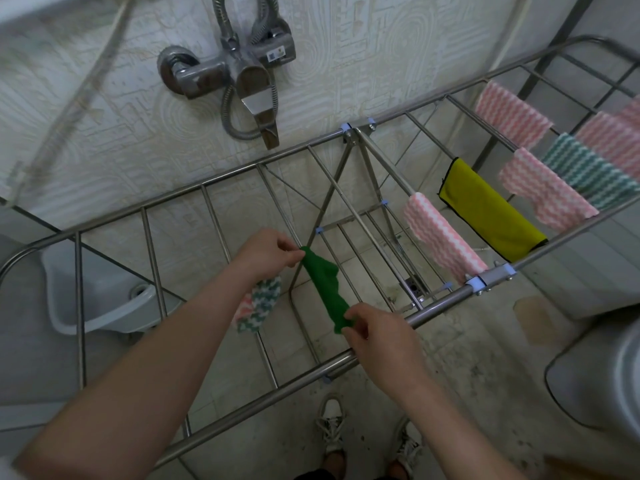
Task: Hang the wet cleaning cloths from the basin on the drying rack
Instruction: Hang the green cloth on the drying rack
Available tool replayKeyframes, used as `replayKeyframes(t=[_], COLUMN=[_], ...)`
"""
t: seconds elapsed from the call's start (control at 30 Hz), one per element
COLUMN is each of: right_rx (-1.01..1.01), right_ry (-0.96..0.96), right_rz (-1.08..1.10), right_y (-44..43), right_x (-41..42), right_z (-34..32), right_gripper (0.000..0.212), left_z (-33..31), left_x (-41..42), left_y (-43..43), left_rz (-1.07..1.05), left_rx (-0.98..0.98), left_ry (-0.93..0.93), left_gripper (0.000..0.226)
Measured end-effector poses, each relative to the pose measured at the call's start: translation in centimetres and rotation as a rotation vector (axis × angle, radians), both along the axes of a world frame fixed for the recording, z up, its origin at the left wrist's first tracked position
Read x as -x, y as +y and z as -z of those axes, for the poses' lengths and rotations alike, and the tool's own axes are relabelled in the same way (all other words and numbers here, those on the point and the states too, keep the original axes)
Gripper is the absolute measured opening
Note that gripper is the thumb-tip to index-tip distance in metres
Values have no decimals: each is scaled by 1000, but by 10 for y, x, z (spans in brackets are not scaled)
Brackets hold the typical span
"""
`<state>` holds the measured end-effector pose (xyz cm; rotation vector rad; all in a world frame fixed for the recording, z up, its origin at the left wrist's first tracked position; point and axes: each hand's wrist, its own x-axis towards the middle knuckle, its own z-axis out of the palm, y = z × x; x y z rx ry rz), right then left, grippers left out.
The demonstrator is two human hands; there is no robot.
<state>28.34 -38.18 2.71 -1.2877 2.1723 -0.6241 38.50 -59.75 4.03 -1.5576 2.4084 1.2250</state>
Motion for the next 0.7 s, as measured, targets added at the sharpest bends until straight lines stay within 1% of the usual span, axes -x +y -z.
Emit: replayKeyframes(t=[0.13,0.3,0.43,0.5,0.6,0.7], right_rx=[-26,-19,-26,-25,-39,-54], right_ry=[-57,-147,-157,-160,-169,-179], right_rz=[77,185,182,181,189,196], right_y=[-7,-13,-13,-13,-14,-15], right_x=[1,0,-2,-3,-2,-1], right_z=[-3,-3,-3,-4,-4,-8], right_gripper=[17,6,8,10,10,8], left_z=[2,0,7,10,12,10], left_x=[3,3,1,-1,-2,-3], left_y=[-2,-8,-1,1,1,2], left_rz=[-1,117,243,266,265,214], left_rx=[91,216,328,372,384,338], left_ry=[-4,-89,-149,-155,-135,-121], left_gripper=[9,8,11,14,13,11])
